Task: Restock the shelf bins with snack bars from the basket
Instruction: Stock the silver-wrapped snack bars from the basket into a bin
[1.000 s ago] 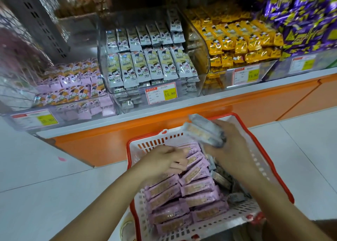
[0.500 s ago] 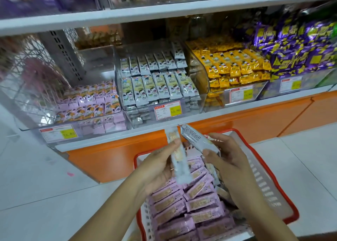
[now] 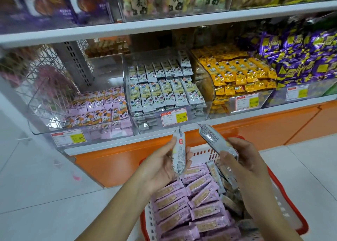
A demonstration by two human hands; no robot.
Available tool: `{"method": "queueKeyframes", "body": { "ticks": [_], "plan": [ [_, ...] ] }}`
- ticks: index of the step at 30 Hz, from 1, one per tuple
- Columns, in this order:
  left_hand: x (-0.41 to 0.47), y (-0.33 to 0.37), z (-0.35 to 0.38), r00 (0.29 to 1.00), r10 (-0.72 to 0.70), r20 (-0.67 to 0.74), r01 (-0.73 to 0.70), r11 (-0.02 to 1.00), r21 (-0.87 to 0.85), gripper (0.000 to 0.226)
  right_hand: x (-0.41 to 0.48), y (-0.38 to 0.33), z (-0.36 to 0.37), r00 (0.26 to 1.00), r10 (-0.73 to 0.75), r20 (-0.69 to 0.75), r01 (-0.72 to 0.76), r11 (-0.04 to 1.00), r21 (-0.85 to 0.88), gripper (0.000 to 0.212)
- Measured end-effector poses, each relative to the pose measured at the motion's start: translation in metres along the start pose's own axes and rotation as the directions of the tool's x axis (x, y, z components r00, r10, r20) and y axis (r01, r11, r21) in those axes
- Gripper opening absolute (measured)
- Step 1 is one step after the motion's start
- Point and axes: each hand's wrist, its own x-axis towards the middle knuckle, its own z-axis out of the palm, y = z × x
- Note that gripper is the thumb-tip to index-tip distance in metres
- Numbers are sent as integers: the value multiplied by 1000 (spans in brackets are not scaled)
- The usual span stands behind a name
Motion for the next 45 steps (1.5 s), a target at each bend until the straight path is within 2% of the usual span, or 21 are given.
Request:
{"method": "queueKeyframes", "body": {
  "ticks": [4, 7, 11, 16, 18, 20, 24, 26, 29, 32, 34, 36, 37, 39, 40, 42, 43, 45],
  "plan": [
    [7, -5, -1, 984, 96, -148, -61, 973, 222, 41, -1, 3, 3, 999, -37, 2, 37, 999, 22, 31],
    [11, -10, -2, 967, 142, -213, -68, 944, 324, 31, 1, 10, 6, 999, -46, 13, 46, 999, -1, 33],
    [10, -11, 3, 964, 147, -221, -61, 932, 357, 35, -2, 19, 12, 997, -78, -5, 78, 994, -73, 36],
    [10, -14, 9, 956, 241, -166, -136, 870, 474, 41, -9, 18, 25, 990, -139, 11, 139, 981, -138, 34],
    [11, -13, 10, 958, 239, -160, -148, 886, 440, 34, -9, 15, 29, 987, -155, 32, 158, 978, -140, 34],
    [10, -10, 13, 971, 196, -138, -144, 937, 318, 24, -9, 12, 33, 982, -182, 54, 188, 971, -150, 35],
    [5, -3, 19, 983, 163, -83, -145, 971, 188, 34, -4, 8, 35, 936, -307, 170, 344, 901, -265, 27],
    [3, -1, 22, 978, 192, -78, -178, 971, 157, 33, 1, 9, 34, 919, -331, 213, 382, 880, -281, 33],
    [3, 3, 28, 969, 233, -78, -221, 964, 145, 34, 9, 8, 33, 903, -354, 242, 415, 864, -284, 49],
    [3, 10, 35, 956, 291, -46, -274, 937, 218, 28, 21, -2, 35, 894, -397, 207, 443, 854, -274, 46],
    [2, 20, 44, 940, 340, 35, -336, 899, 281, 28, 34, -13, 38, 879, -446, 167, 475, 841, -257, 40],
    [1, 30, 56, 906, 412, 95, -411, 806, 427, 30, 50, -28, 43, 861, -496, 113, 508, 825, -248, 39],
    [1, 35, 61, 878, 469, 92, -438, 712, 548, 37, 60, -36, 45, 856, -512, 78, 513, 820, -253, 38],
    [3, 46, 63, 777, 625, 78, -436, 444, 782, 52, 86, -53, 50, 832, -554, 24, 532, 785, -317, 40],
    [3, 50, 62, 702, 704, 109, -403, 266, 876, 55, 101, -60, 52, 811, -585, 17, 545, 743, -389, 39],
    [3, 56, 54, 583, 780, 229, -283, -70, 957, 54, 127, -70, 57, 783, -620, 48, 529, 624, -574, 37],
    [5, 57, 50, 561, 782, 272, -228, -170, 959, 54, 138, -73, 60, 788, -611, 77, 504, 568, -650, 36],
    [9, 60, 44, 565, 761, 318, -163, -275, 948, 55, 149, -72, 64, 814, -565, 138, 457, 474, -753, 36]
  ]
}}
